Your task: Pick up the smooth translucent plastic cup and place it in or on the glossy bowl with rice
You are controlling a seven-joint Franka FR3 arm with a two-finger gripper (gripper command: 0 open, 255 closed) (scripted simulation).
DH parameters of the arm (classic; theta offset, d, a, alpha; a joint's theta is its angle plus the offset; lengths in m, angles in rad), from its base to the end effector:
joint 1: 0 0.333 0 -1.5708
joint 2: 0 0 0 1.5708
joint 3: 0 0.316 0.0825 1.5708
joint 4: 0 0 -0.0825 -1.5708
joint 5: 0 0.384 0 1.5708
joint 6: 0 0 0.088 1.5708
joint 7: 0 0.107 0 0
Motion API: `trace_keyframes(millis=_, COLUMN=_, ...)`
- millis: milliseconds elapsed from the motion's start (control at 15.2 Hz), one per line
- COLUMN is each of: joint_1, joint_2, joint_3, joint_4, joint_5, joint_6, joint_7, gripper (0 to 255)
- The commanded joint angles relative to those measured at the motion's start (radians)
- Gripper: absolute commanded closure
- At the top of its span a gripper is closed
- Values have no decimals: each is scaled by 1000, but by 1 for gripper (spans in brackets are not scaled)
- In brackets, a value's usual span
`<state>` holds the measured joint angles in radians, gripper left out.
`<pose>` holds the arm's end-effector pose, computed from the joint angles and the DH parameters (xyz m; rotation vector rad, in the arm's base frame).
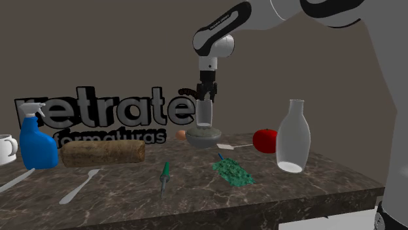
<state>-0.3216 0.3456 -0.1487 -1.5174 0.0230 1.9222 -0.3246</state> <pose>0.6036 -0.2907 0.4713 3.0826 -0.2203 0.0730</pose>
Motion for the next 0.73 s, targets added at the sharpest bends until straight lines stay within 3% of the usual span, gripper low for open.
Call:
trace_keyframes(millis=0, joint_1=2, joint_2=-8, joint_3=0, joint_4=40, joint_5=-2, joint_6=-48, joint_7=3, gripper=0)
trace_keyframes(millis=132, joint_1=2, joint_2=-13, joint_3=0, joint_4=92, joint_5=-3, joint_6=-105, joint_7=4, gripper=0)
trace_keyframes(millis=660, joint_1=2, joint_2=-13, joint_3=0, joint_4=92, joint_5=-3, joint_6=-105, joint_7=4, gripper=0)
